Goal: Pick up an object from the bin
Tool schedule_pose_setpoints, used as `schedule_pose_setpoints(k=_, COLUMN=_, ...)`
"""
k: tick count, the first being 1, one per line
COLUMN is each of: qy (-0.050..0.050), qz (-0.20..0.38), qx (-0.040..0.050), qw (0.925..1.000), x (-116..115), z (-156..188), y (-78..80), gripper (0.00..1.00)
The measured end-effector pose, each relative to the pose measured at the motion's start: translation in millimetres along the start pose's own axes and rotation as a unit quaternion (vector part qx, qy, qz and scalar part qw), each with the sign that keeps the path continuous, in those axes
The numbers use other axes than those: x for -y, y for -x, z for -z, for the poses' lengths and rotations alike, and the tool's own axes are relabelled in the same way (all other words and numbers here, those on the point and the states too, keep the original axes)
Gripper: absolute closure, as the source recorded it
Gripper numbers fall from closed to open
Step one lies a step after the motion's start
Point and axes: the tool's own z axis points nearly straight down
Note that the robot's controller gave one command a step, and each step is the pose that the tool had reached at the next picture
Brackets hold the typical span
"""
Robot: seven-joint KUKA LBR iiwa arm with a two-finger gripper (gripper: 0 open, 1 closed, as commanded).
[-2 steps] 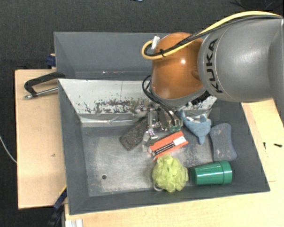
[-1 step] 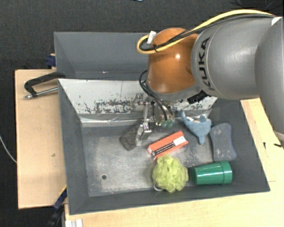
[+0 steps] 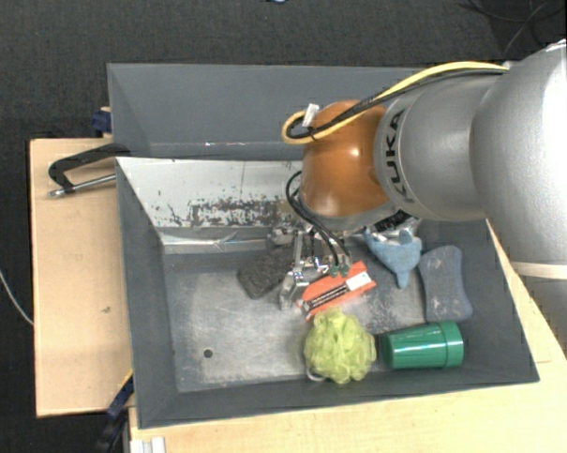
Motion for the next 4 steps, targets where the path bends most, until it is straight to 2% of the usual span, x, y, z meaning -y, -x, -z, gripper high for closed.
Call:
schedule_pose_setpoints(k=1, qy=0.002, qz=0.02, qx=0.0066, qw=0.9998, x=12, z=4, y=4.4, gripper=1.0)
schedule_pose_setpoints(k=2, qy=0.0, qz=0.032, qx=0.0069, qw=0.9995, x=10, z=4, y=5.0, gripper=1.0)
schedule_pose_setpoints(k=3, qy=0.0, qz=0.02, qx=0.0063, qw=0.9998, x=11, z=88, y=8.0, gripper=1.0)
schedule_pose_setpoints(k=4, qy=0.0, qz=0.032, qx=-0.0025, qw=0.9995, x=9, z=50, y=5.1, gripper=1.0)
